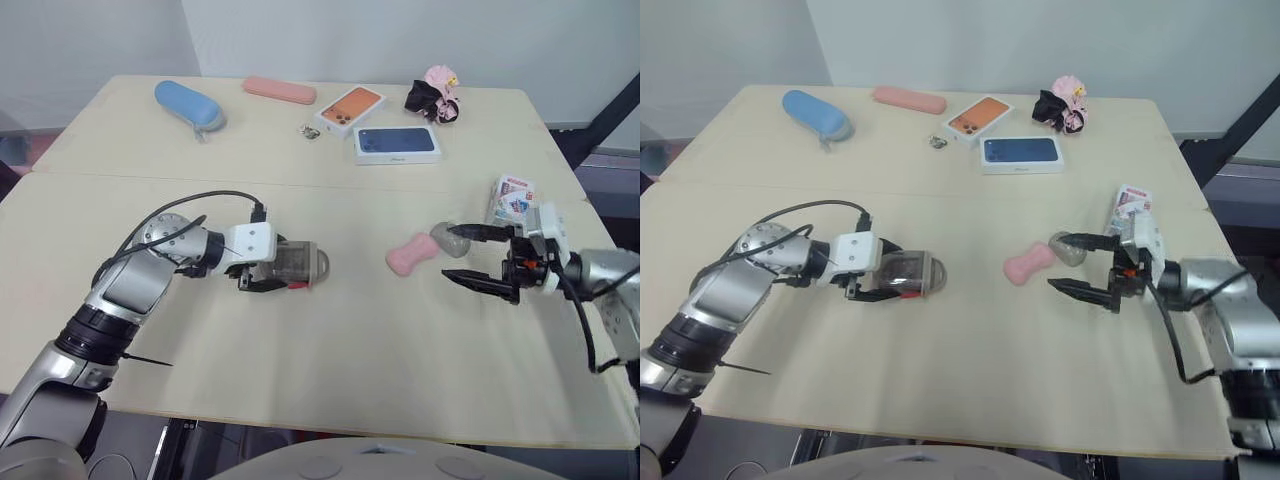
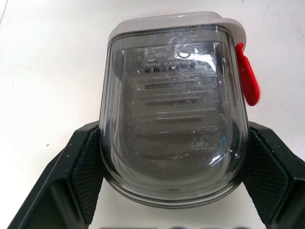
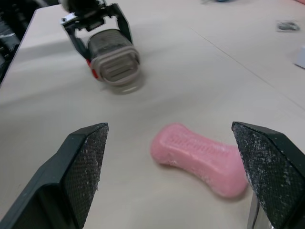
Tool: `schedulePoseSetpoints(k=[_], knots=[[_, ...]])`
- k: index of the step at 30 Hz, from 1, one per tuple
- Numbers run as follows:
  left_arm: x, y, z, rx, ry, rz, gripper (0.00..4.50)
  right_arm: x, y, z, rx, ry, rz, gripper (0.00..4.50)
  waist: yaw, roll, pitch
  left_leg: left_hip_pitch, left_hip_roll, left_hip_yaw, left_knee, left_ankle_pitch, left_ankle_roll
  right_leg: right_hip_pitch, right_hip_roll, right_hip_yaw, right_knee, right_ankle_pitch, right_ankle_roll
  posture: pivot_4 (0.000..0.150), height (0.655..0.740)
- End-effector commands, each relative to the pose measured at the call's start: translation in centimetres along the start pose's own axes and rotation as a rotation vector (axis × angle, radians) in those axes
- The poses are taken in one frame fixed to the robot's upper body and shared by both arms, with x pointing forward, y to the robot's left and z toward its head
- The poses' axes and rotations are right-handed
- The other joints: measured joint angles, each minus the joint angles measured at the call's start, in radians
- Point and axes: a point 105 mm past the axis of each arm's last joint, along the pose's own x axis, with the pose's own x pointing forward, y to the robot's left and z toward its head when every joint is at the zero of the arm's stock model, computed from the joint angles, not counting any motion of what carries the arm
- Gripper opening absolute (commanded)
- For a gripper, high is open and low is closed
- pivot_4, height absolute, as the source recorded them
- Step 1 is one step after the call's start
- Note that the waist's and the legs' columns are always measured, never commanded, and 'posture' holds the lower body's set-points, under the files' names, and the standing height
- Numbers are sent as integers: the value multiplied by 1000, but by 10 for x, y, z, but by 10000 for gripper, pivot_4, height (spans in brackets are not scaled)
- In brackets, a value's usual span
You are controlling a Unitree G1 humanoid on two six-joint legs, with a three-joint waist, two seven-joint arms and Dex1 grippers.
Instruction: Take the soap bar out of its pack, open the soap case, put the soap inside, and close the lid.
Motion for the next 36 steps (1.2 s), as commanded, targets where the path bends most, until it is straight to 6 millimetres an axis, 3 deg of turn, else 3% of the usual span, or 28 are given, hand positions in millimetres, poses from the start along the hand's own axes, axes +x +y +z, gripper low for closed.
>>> schedulePoseSetpoints(k=[1,6,17,22,31,36], knots=[[-2,2,7,53,-1,6,34588,-6,8,4,-64,-13,-21,44675,0,0,0,0,0,0,0,0,0,0,0,0,-1,0,0,1500,7400],[-1,4,11,70,1,-8,34588,-10,21,-10,-90,31,20,44675,-9,0,0,1,0,0,-1,0,0,0,-3,0,0,0,0,1500,7400],[-2,5,21,105,45,-92,34588,-14,21,-25,-103,60,28,44675,-20,0,0,1,0,0,-1,0,0,1,-3,0,-1,0,0,1500,7400],[-8,2,14,118,86,-115,34588,-16,22,-30,-99,69,33,44675,-20,0,0,1,0,0,-1,0,0,1,-3,0,-1,0,0,1500,7400],[-40,2,-4,115,130,-121,34588,-13,24,-33,-101,75,46,44675,-23,0,0,2,0,0,-2,0,0,1,-2,0,-1,0,0,1500,7400],[-40,2,-9,112,107,-98,34588,-9,23,-31,-109,79,52,44675,-20,0,0,2,-1,0,-2,0,0,2,-3,-2,-1,0,0,1500,7400]])
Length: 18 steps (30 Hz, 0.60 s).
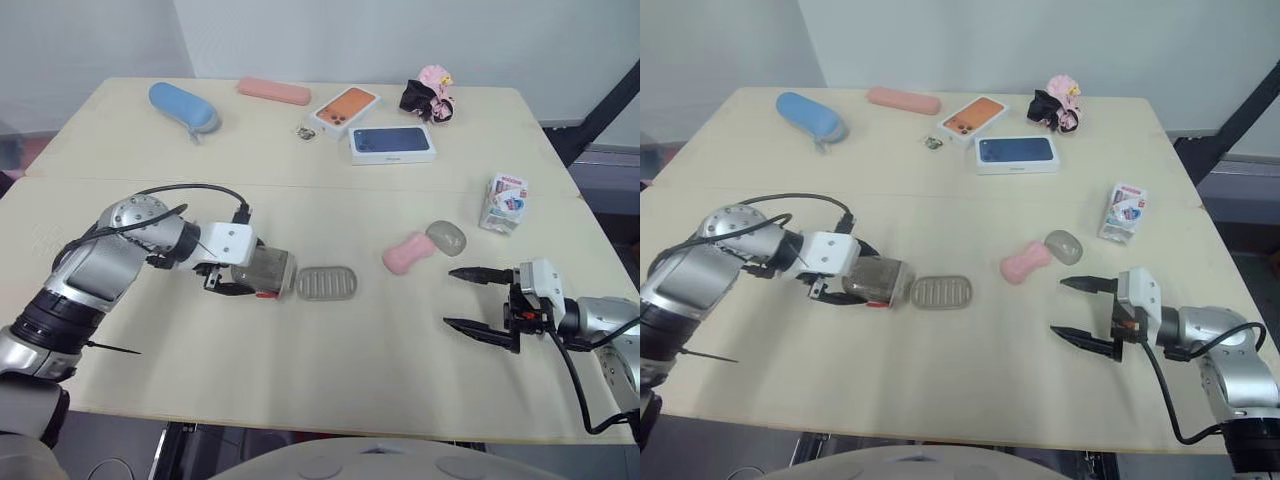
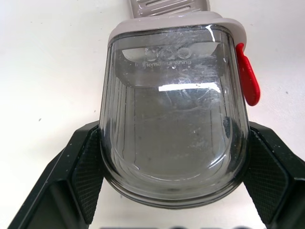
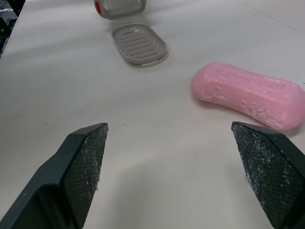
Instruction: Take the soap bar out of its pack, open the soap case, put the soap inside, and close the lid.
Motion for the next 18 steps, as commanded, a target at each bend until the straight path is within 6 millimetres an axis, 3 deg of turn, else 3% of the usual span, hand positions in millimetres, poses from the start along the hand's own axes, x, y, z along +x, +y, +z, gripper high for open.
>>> schedulePoseSetpoints(k=[1,11,13,18], knots=[[-5,6,3,16,-29,49,34588,0,-3,8,-38,-6,-1,44675,0,0,0,0,0,0,0,0,0,0,0,0,0,0,0,1500,7400],[9,6,-5,11,-89,71,34588,3,-6,15,-54,0,4,44675,-2,0,0,0,0,0,0,0,0,0,0,0,1,0,0,1500,7400],[9,5,-7,12,-96,71,44837,2,-7,15,-58,3,4,45000,-1,0,0,0,0,0,0,0,0,0,0,0,0,0,0,1500,7400],[5,10,-1,17,-166,96,44940,-2,-14,16,-71,13,-5,45000,1,0,0,0,0,0,0,0,0,0,0,0,0,0,0,1500,7400]])
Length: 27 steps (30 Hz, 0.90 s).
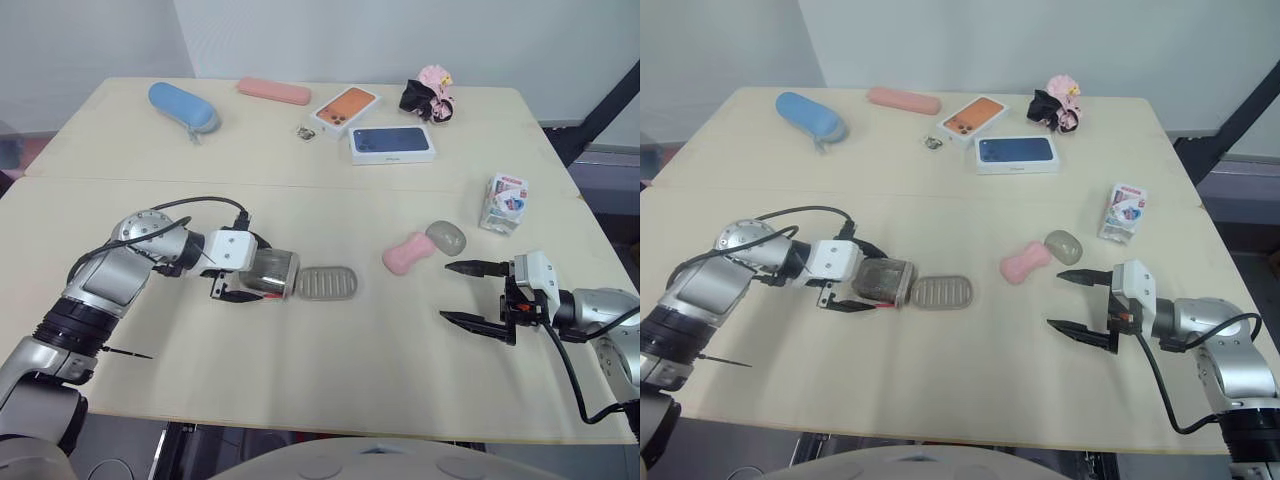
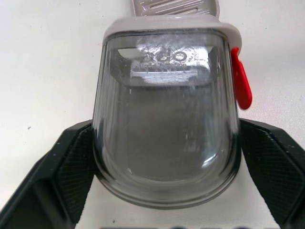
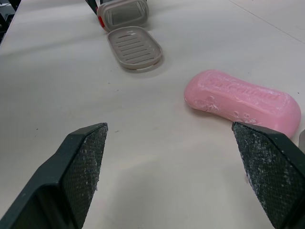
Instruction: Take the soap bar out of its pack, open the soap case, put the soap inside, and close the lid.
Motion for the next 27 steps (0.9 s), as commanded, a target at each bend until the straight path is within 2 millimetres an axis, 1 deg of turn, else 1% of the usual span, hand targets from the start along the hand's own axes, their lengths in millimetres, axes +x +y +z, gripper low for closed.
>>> schedulePoseSetpoints(k=[1,4,8,10,13,15,16,20,22,25,27], knots=[[-13,10,11,26,-71,61,44940,-5,-7,8,-49,9,-5,45000,0,0,0,0,0,0,0,0,0,0,0,0,0,0,0,1500,7400],[-20,12,19,13,-134,74,44940,-6,-11,8,-81,35,6,45000,-1,0,0,0,0,0,0,0,0,0,0,0,0,0,0,1500,7400],[-35,12,33,-22,-226,115,44940,-4,-15,11,-164,123,54,45000,-3,0,0,0,0,0,0,0,0,0,1,0,1,0,0,1500,7400],[-44,10,39,-48,-275,144,44940,-1,-17,15,-214,187,97,45000,-5,0,0,0,0,0,0,0,0,0,1,0,1,0,0,1500,7400],[-56,5,49,-96,-386,210,44940,2,-22,20,-341,323,197,45000,-7,0,0,1,1,0,0,0,0,0,1,0,1,0,0,1500,7400],[-59,0,49,-136,-434,274,44940,7,-29,28,-419,384,246,45000,-13,0,0,1,0,0,0,0,0,0,1,0,1,0,0,1500,7400],[-59,-4,48,-162,-450,295,44940,10,-33,33,-445,400,261,45000,-17,0,0,1,0,0,0,0,0,0,2,0,1,0,0,1500,7400],[-54,-21,41,-302,-504,387,44940,34,-47,57,-537,419,338,45000,-31,0,0,1,0,0,0,0,0,1,2,0,1,0,0,1500,7400],[-51,-27,33,-350,-505,430,44940,50,-53,65,-564,407,387,45000,-34,0,0,1,1,0,0,0,0,1,2,0,1,0,0,1500,7400],[-47,-30,26,-374,-490,464,44940,64,-51,64,-591,447,512,45000,-31,0,0,1,1,0,0,0,0,0,2,0,3,0,0,1500,7400],[-43,-36,27,-349,-486,439,44940,76,-56,63,-606,459,531,45000,-30,-1,0,0,1,0,1,1,1,0,2,-1,4,0,0,1500,7400]])
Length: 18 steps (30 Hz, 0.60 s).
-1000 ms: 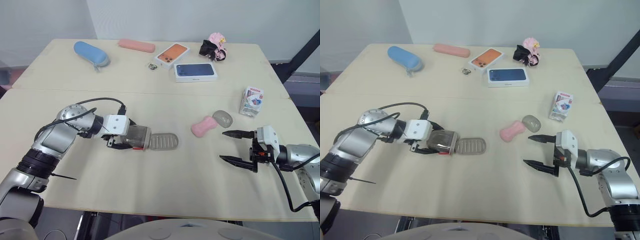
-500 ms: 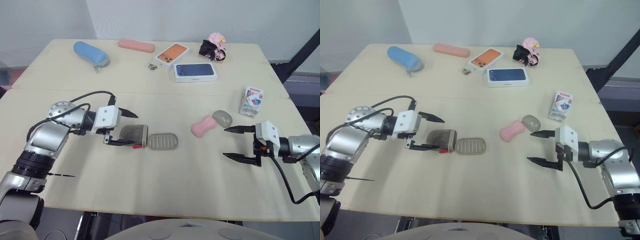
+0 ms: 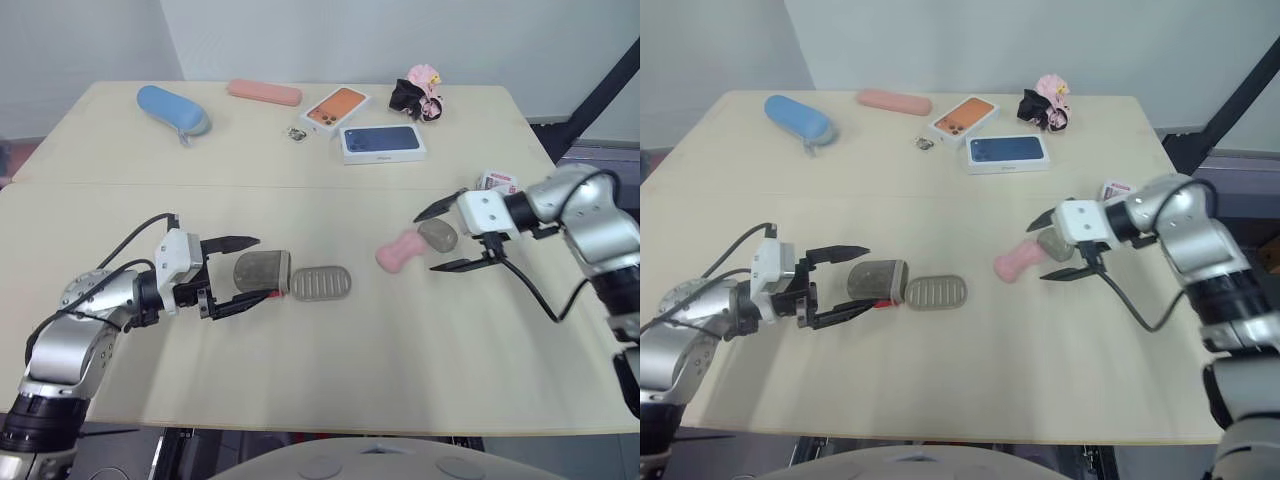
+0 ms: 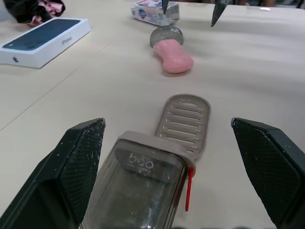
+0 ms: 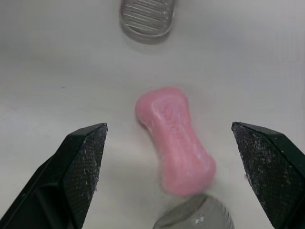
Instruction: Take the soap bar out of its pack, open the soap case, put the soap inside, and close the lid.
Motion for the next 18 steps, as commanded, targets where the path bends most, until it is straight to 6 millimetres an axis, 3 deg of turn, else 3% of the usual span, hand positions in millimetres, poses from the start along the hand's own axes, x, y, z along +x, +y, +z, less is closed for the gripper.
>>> schedulePoseSetpoints(k=[1,6,18], knots=[[-1,-6,3,78,-5,-24,44940,10,-11,-8,-59,79,84,45000,-3,-1,0,0,0,0,0,0,0,0,0,0,2,0,0,1500,7400],[4,-20,-3,107,5,-91,44940,24,-27,-14,-111,137,130,45000,-4,-1,0,-3,0,0,3,0,1,-4,0,0,6,0,0,1500,7400],[9,-33,-8,108,22,-145,44940,42,-30,-14,-190,148,241,45000,-8,0,0,-5,1,0,4,1,1,-7,0,1,9,0,0,1500,7400]])
